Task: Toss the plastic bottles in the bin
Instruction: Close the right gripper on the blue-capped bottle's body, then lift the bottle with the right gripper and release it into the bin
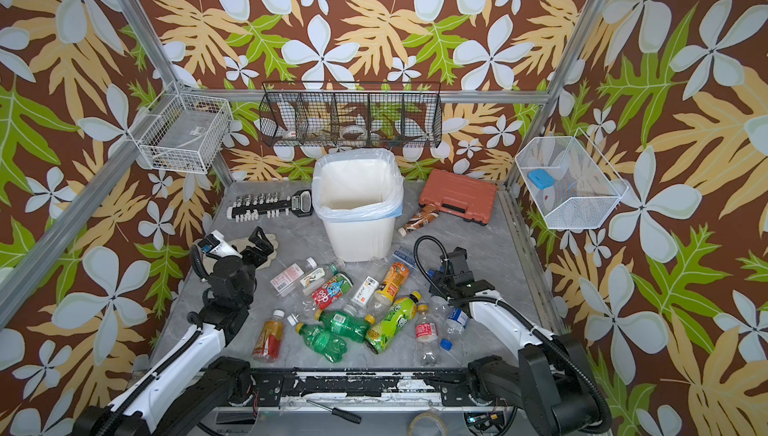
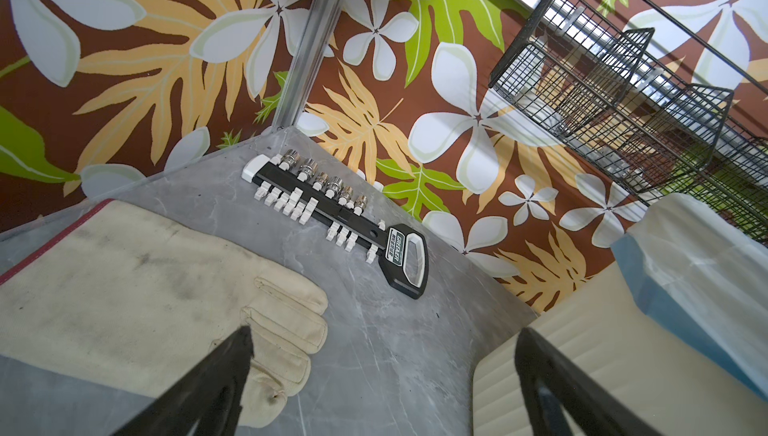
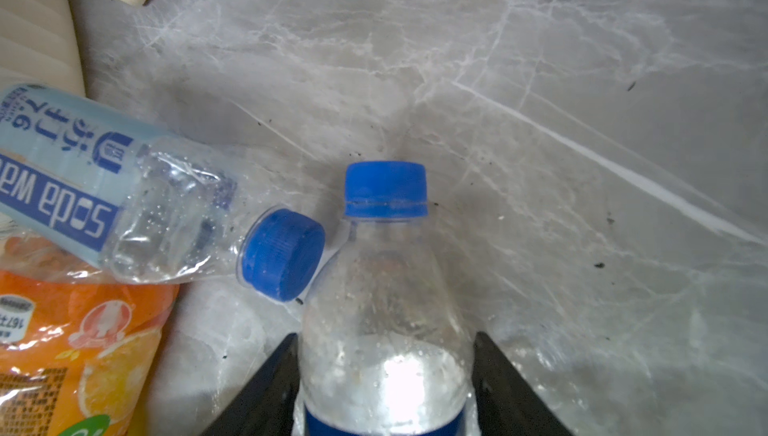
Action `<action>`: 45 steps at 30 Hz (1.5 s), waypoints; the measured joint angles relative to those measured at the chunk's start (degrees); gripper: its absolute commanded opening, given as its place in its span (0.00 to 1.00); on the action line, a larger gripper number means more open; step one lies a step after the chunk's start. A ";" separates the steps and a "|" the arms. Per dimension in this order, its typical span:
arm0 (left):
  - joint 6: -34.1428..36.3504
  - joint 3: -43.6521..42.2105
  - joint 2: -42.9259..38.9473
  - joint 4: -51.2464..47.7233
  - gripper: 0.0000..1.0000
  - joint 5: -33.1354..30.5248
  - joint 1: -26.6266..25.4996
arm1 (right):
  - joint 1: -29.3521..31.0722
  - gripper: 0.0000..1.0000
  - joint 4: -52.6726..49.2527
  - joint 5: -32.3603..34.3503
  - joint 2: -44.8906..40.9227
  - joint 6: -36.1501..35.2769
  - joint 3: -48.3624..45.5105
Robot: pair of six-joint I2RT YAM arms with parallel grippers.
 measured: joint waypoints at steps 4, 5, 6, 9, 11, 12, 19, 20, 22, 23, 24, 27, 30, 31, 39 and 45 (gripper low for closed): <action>-0.11 0.09 0.63 -0.44 0.99 -0.50 0.00 | 0.00 0.51 0.70 0.24 -0.04 0.35 0.13; -0.46 0.09 0.76 -0.46 0.99 -0.57 0.00 | 0.00 0.51 0.92 0.33 -0.35 0.44 0.13; -0.50 0.09 0.96 -0.44 0.99 -0.59 0.00 | 0.00 0.51 0.87 0.48 -0.81 0.59 0.13; -0.52 0.04 1.62 -0.44 0.99 -0.61 0.00 | 0.00 0.51 0.26 1.88 -2.80 1.05 0.46; -0.72 0.07 1.88 -0.50 0.99 -0.63 0.00 | 0.00 0.50 -0.90 3.41 -4.50 1.01 1.79; -0.70 0.09 1.99 -0.48 0.99 -0.61 0.00 | 0.00 0.50 -1.33 4.11 -5.35 0.92 2.58; -0.87 0.74 3.06 -1.09 1.00 -0.63 0.00 | -0.04 0.50 -4.28 10.91 -11.82 -3.15 12.76; -0.87 0.72 3.13 -1.05 1.00 -0.63 0.00 | -0.04 0.50 -4.22 11.72 -11.98 -4.13 15.41; -0.87 0.70 3.50 -1.05 0.99 -0.61 0.00 | 0.00 0.50 -3.41 12.35 -11.34 -6.29 20.63; -0.90 0.70 3.67 -1.18 1.00 -0.61 0.00 | 0.02 0.50 -2.78 12.31 -10.49 -7.23 23.41; -1.07 0.74 3.78 -1.46 0.99 -0.61 0.00 | 0.15 0.50 -2.08 12.31 -9.53 -7.85 25.79; -1.55 0.96 3.72 -2.75 0.99 -0.52 0.00 | 2.27 0.50 1.18 12.24 -4.90 -9.94 33.81; -2.23 0.96 2.93 -3.65 0.99 -0.11 0.00 | 8.00 0.49 4.37 12.17 1.22 -13.27 41.99; -2.25 0.96 2.49 -4.35 1.00 -0.07 0.00 | 9.97 0.50 5.01 12.28 3.50 -14.32 44.96; -4.02 -0.35 -1.77 -9.25 0.99 0.46 0.04 | 17.05 0.49 8.17 9.20 22.36 -19.58 65.85; -5.18 -1.51 -4.15 -11.52 0.99 0.46 0.04 | 17.25 0.49 6.71 7.26 30.95 -20.98 70.25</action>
